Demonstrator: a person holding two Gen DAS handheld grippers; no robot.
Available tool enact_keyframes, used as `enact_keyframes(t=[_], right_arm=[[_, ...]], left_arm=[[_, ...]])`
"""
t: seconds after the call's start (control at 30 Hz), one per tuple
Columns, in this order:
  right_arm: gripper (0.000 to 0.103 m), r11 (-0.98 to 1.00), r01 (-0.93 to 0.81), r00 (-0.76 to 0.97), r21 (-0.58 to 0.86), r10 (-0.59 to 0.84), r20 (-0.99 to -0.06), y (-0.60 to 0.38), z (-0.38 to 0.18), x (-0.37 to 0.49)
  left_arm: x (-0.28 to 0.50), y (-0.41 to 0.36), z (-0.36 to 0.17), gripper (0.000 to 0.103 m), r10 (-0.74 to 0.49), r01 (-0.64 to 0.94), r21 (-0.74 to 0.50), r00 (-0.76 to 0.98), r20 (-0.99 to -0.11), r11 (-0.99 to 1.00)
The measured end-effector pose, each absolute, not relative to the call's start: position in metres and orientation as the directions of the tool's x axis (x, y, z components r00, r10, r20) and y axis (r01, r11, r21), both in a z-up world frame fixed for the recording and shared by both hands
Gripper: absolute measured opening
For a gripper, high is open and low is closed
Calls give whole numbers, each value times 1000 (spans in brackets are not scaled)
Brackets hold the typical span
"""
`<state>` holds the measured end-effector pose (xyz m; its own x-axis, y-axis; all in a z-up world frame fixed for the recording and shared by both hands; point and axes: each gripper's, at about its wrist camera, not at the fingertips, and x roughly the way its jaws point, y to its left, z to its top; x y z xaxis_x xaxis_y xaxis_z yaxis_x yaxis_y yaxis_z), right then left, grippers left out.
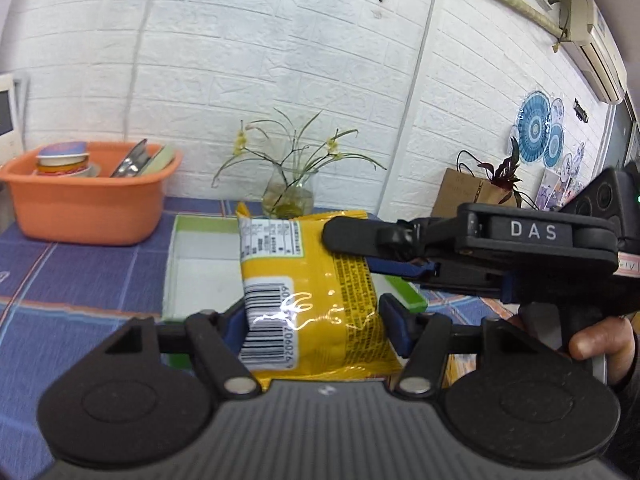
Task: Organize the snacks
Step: 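Grasp the yellow chip bag with the left gripper and drop it into the green box, then grasp the white snack bag with the left gripper and place it in the green box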
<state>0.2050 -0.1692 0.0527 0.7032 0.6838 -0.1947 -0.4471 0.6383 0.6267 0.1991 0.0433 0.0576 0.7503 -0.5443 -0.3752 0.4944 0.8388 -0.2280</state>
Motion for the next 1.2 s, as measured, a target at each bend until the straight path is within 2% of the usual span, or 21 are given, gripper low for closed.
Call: enact_keyframes(t=[0.17, 0.33, 0.37, 0.4, 0.43, 0.5, 0.53, 0.57, 0.63, 0.73, 0.9, 1.0, 1.1, 1.2], right_arm=[[51, 566, -325, 731, 758, 659, -179, -215, 31, 238], [51, 574, -239, 770, 783, 604, -208, -244, 1, 243], [54, 575, -219, 776, 788, 593, -217, -249, -4, 245], [56, 570, -197, 781, 797, 583, -224, -253, -8, 247], [53, 564, -185, 789, 805, 574, -221, -257, -11, 248], [69, 549, -193, 813, 813, 554, -181, -263, -9, 246], [88, 554, -190, 825, 810, 537, -174, -264, -6, 243], [103, 576, -170, 841, 799, 507, -187, -264, -2, 240], [103, 639, -124, 873, 760, 434, -223, -264, 7, 229], [103, 721, -113, 873, 683, 400, -278, -259, 18, 214], [103, 778, -42, 881, 627, 325, -345, -257, 30, 192], [103, 789, -16, 813, 615, 368, -451, -256, 37, 197], [103, 798, -10, 699, 602, 436, -566, -247, 32, 203], [103, 782, -21, 639, 623, 489, -593, -243, 21, 209]], left_arm=[[246, 5, 56, 57, -565, 494, -275, 712, -418, 825], [268, -30, 25, 56, -579, 469, -339, 682, -448, 815], [271, -35, 19, 56, -579, 466, -344, 679, -452, 815], [275, -40, 14, 57, -580, 463, -350, 674, -458, 814], [278, -43, 10, 60, -580, 460, -354, 676, -455, 814], [283, -43, 8, 74, -570, 446, -357, 688, -449, 821], [284, -40, 9, 77, -561, 435, -359, 698, -444, 826], [284, -34, 11, 77, -553, 425, -360, 710, -436, 831], [282, -24, 17, 77, -527, 408, -344, 736, -424, 846], [279, -10, 25, 78, -478, 373, -310, 772, -419, 874], [269, -2, 31, 80, -512, 409, -310, 731, -451, 858], [252, -13, 28, 84, -558, 482, -286, 662, -500, 828], [232, -32, 32, 84, -601, 560, -251, 619, -505, 789], [221, -53, 28, 85, -624, 605, -237, 577, -527, 760]])
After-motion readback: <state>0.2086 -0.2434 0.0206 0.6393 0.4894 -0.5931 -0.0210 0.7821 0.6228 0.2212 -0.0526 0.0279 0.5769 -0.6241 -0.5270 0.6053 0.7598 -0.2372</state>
